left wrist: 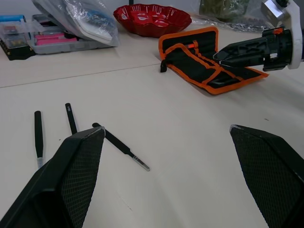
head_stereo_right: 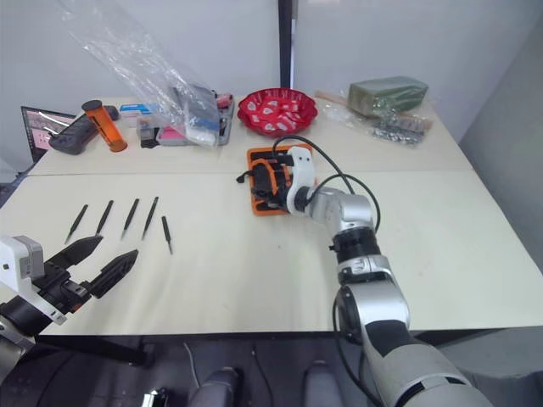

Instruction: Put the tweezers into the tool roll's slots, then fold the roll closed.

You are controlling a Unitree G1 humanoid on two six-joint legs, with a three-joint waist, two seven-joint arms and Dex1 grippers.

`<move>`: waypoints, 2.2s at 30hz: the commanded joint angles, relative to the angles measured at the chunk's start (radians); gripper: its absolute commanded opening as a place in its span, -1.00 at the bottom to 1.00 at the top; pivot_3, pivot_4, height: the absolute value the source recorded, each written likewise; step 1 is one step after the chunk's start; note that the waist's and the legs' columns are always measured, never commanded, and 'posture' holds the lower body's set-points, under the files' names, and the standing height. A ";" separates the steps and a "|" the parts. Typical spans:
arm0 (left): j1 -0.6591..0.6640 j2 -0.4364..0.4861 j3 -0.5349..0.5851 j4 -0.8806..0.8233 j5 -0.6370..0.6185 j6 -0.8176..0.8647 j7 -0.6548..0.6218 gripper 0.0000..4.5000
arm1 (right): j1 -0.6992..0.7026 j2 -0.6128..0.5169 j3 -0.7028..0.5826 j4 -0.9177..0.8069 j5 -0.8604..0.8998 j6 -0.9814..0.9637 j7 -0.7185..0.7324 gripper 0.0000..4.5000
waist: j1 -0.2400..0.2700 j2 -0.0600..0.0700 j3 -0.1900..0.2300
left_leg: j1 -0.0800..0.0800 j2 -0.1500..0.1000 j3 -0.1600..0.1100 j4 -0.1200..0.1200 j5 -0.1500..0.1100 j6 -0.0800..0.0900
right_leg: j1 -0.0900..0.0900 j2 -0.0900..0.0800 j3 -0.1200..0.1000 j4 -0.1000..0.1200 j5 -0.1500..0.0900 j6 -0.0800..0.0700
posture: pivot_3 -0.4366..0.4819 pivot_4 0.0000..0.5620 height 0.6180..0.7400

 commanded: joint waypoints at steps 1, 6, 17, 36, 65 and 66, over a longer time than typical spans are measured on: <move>-0.003 0.018 0.005 -0.015 -0.001 -0.037 -0.015 0.99 | -0.041 0.029 -0.026 0.057 0.009 -0.066 0.001 1.00 | -0.002 0.000 0.000 | 0.000 0.000 0.000 0.000 0.000 0.000 | 0.000 0.000 0.000 0.000 0.000 0.000 | -0.05 -0.47 1.00; -0.025 0.031 -0.003 0.002 -0.001 -0.047 -0.010 1.00 | -0.096 0.061 -0.072 0.193 0.015 -0.174 -0.014 0.50 | -0.004 0.000 0.000 | 0.000 0.000 0.000 0.000 0.000 0.000 | -0.001 0.000 0.000 0.000 0.000 0.000 | -0.05 -0.47 1.00; -0.060 0.037 -0.023 -0.006 -0.014 -0.037 0.027 1.00 | -0.181 0.065 -0.148 0.422 0.001 -0.311 -0.062 -0.99 | -0.005 0.000 0.000 | 0.000 0.000 0.000 0.000 0.000 0.000 | -0.001 0.000 0.000 0.000 0.000 0.000 | -0.05 -0.47 1.00; -0.076 0.092 -0.066 0.040 0.004 -0.041 -0.015 1.00 | 0.013 -0.031 0.340 0.030 -0.234 -0.239 0.646 -0.99 | -0.004 0.001 0.000 | -0.001 0.000 0.000 0.000 0.000 0.000 | -0.001 0.001 0.000 0.000 0.000 0.000 | -0.05 -0.47 1.00; -0.424 0.228 -0.312 0.351 0.079 -0.060 -0.324 1.00 | 0.363 -0.270 0.391 -0.771 -0.080 0.204 0.650 -0.44 | 0.007 0.000 0.000 | -0.002 0.000 -0.001 0.001 0.000 0.000 | -0.001 0.001 0.000 -0.001 0.000 0.001 | -0.05 -0.47 1.00; -0.447 0.225 -0.318 0.363 0.071 -0.054 -0.330 1.00 | 0.367 -0.285 0.357 -0.801 -0.043 0.239 0.650 -0.28 | 0.009 0.000 0.000 | -0.003 0.000 -0.001 0.001 0.000 0.000 | -0.002 0.001 0.000 -0.001 0.000 0.001 | -0.05 -0.47 1.00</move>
